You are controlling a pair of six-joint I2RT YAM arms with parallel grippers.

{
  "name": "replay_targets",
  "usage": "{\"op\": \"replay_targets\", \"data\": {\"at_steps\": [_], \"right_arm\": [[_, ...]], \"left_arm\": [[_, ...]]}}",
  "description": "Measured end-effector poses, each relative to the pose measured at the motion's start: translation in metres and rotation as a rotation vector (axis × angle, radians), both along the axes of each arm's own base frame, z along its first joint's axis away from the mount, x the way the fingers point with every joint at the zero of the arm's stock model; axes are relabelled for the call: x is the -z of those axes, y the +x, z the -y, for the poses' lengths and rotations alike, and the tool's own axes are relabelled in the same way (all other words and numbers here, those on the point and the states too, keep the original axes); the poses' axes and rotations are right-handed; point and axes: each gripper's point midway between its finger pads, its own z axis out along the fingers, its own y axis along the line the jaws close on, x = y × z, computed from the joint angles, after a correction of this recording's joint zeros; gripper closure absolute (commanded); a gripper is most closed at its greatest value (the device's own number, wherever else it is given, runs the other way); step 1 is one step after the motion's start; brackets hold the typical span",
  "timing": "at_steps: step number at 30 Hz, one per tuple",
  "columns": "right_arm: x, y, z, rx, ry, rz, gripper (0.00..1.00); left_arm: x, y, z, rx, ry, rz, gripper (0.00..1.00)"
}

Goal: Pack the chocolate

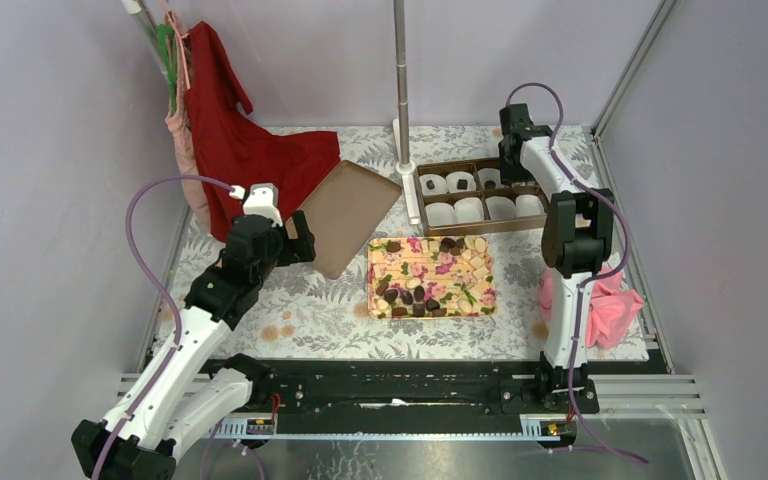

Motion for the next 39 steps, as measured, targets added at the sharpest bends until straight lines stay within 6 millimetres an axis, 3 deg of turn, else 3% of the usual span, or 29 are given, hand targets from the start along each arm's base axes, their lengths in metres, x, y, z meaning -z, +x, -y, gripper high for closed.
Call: {"op": "replay_targets", "data": {"at_steps": [6, 10, 14, 23, 30, 39], "right_arm": [[-0.035, -0.016, -0.005, -0.010, 0.047, 0.055, 0.56], [-0.061, -0.036, -0.012, -0.018, 0.090, 0.103, 0.56], [-0.071, -0.064, -0.020, -0.032, 0.129, 0.112, 0.56], [-0.069, -0.125, -0.065, -0.145, 0.195, 0.071, 0.56], [-0.069, -0.162, -0.103, -0.245, 0.259, 0.049, 0.56], [-0.035, -0.203, -0.120, -0.297, 0.295, -0.079, 0.56]], "left_arm": [[-0.002, -0.001, -0.001, -0.001, -0.004, 0.008, 0.01], [-0.004, -0.001, -0.002, -0.005, -0.006, 0.013, 0.01], [-0.004, -0.001, -0.003, -0.008, -0.007, 0.014, 0.01], [-0.004, -0.001, -0.003, -0.008, -0.007, 0.014, 0.01], [-0.004, 0.000, -0.003, -0.009, -0.006, 0.014, 0.01], [-0.004, 0.000, -0.003, -0.009, -0.006, 0.013, 0.01]]}}
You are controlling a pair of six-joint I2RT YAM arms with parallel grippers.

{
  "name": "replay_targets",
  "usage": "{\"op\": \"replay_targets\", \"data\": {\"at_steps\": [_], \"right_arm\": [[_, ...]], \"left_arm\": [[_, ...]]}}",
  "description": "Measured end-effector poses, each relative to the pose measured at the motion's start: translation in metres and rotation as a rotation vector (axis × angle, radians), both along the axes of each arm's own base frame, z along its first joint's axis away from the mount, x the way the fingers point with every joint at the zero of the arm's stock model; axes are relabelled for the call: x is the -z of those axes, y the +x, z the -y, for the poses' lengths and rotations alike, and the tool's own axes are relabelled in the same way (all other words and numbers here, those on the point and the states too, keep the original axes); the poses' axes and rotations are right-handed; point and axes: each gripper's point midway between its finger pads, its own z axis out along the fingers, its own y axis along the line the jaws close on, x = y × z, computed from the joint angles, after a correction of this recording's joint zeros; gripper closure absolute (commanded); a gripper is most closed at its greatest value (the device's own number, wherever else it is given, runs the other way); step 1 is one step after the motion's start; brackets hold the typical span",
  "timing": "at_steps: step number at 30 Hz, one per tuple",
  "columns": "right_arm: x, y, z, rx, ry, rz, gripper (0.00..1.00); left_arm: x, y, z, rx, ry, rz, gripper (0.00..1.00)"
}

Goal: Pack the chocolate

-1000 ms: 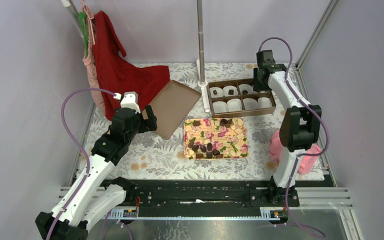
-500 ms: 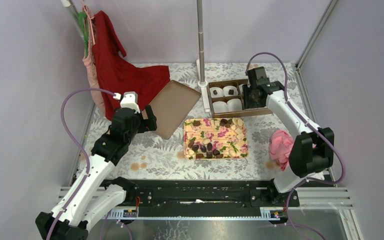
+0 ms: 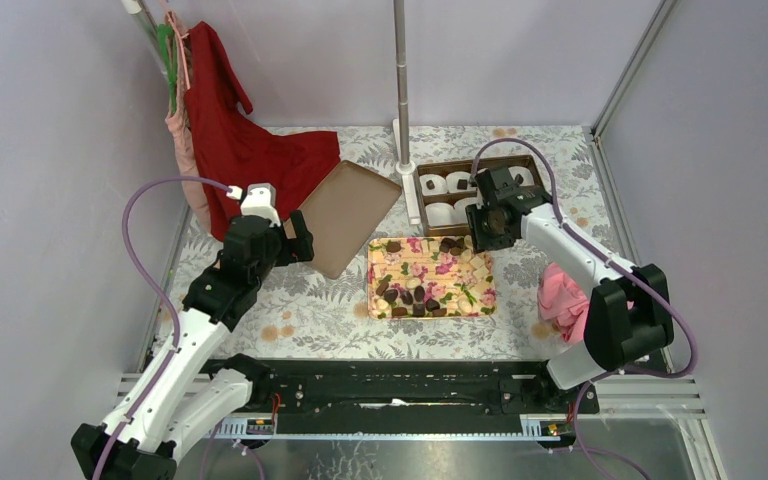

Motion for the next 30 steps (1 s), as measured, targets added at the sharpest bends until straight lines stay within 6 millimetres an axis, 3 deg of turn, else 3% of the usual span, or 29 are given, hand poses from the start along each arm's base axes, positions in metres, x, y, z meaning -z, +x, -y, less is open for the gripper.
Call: {"op": "replay_targets", "data": {"at_steps": [12, 30], "right_arm": [[0.021, -0.028, 0.006, -0.010, -0.020, -0.106, 0.56], [0.041, -0.039, 0.010, -0.020, -0.048, -0.182, 0.55]], "left_arm": [[0.005, 0.002, 0.001, 0.000, 0.007, -0.017, 0.01], [0.008, 0.003, 0.001, 0.001, 0.011, -0.028, 0.01]]}}
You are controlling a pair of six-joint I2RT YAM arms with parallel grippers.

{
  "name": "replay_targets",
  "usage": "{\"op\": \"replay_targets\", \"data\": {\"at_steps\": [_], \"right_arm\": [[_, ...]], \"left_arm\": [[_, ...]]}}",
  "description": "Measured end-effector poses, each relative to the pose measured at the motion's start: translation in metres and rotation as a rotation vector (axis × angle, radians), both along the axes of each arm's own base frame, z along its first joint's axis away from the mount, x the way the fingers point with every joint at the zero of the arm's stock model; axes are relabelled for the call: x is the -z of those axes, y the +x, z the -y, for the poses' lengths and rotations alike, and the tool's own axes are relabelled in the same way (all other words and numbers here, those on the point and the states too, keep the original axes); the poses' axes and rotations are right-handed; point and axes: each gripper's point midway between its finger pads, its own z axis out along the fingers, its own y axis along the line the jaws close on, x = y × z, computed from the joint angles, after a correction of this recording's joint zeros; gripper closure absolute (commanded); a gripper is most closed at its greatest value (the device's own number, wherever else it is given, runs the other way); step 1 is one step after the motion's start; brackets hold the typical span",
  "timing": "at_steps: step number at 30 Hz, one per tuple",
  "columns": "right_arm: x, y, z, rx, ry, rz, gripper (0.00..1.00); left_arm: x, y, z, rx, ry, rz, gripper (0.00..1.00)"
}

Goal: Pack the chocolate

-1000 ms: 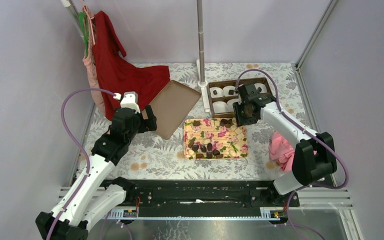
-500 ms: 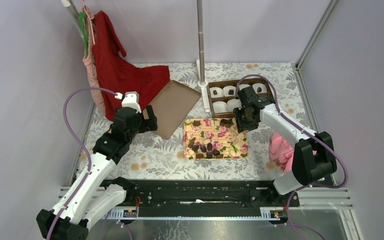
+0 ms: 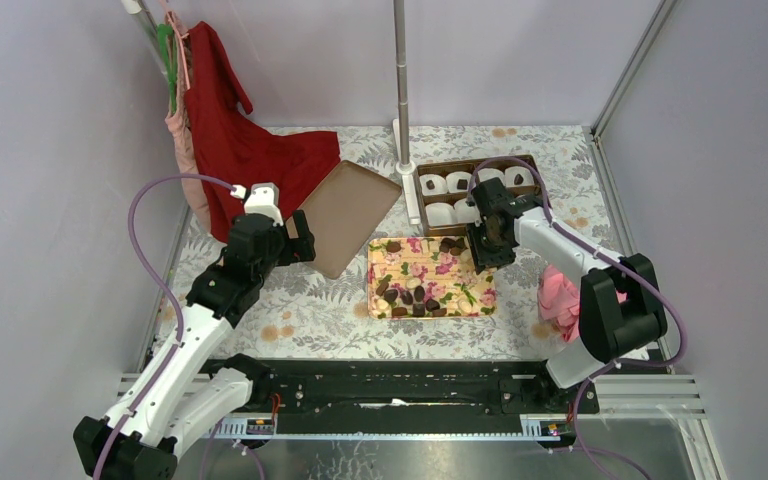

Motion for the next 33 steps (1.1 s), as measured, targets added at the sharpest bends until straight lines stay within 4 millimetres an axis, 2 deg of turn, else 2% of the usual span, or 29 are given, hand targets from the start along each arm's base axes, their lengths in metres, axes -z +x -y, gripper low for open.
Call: {"op": "replay_targets", "data": {"at_steps": [12, 19, 23, 27, 33], "right_arm": [[0.006, -0.004, -0.003, -0.024, -0.005, -0.029, 0.58], [0.008, -0.008, -0.003, -0.034, -0.022, -0.040, 0.69], [0.006, -0.007, -0.002, -0.030, -0.033, -0.036, 0.71], [-0.003, -0.008, -0.001, -0.022, -0.030, -0.024, 0.71], [-0.032, 0.002, -0.006, -0.004, 0.002, 0.052, 0.74]], "left_arm": [[0.000, 0.000, -0.001, -0.004, 0.000, 0.000, 0.01], [0.000, 0.000, -0.001, -0.004, -0.001, 0.000, 0.01], [0.000, 0.000, -0.001, -0.003, -0.001, 0.000, 0.01], [-0.001, 0.000, 0.000, 0.004, -0.005, 0.001, 0.01], [-0.003, -0.001, 0.002, 0.015, -0.015, 0.006, 0.01]]}}
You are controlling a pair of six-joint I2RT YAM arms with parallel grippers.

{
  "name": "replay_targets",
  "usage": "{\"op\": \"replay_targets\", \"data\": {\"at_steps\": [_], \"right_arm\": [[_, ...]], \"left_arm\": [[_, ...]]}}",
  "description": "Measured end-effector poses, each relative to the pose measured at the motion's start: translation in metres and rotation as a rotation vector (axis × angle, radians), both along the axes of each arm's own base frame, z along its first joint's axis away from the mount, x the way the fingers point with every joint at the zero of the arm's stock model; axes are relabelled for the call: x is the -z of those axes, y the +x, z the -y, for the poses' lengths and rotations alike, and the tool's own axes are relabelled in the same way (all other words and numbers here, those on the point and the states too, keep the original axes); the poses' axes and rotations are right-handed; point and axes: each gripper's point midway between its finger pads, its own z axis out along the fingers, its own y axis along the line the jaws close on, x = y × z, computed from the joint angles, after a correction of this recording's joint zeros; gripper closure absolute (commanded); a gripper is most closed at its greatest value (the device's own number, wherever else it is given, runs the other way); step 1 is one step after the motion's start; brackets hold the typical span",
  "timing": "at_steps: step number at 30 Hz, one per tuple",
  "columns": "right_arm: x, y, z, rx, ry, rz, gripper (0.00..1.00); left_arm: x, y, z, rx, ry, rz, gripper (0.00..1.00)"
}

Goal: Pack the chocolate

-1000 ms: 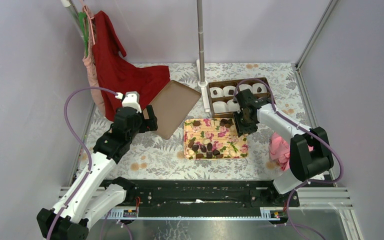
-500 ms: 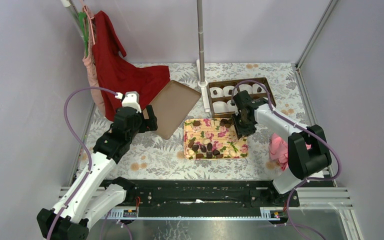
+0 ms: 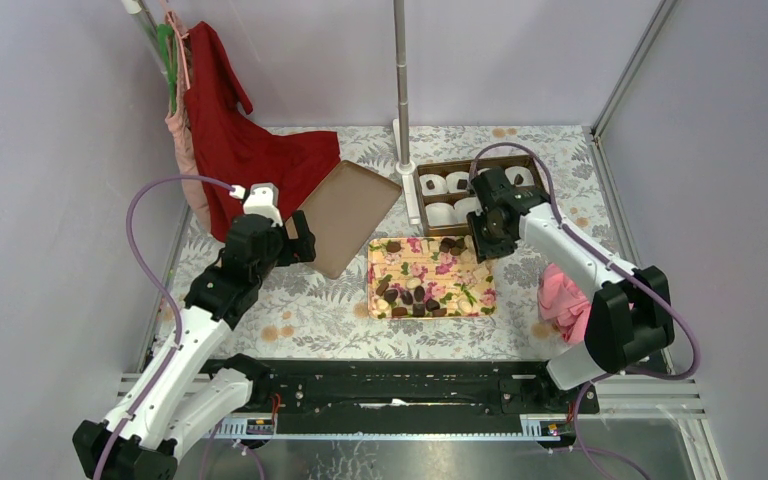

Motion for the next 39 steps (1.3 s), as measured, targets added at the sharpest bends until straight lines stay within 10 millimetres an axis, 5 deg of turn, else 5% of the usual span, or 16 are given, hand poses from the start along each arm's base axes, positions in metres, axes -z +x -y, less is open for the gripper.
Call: {"op": "replay_targets", "data": {"at_steps": [13, 26, 39], "right_arm": [[-0.055, 0.064, 0.018, 0.105, -0.063, 0.177, 0.75], [-0.031, 0.121, 0.085, 0.281, -0.143, 0.129, 0.75], [0.010, 0.150, 0.115, 0.348, -0.171, 0.059, 0.74]], "left_arm": [[-0.010, -0.003, 0.002, 0.016, -0.022, 0.033, 0.01], [-0.012, -0.005, 0.002, 0.018, -0.028, 0.044, 0.01], [-0.011, -0.004, 0.002, 0.017, -0.026, 0.042, 0.01]]}}
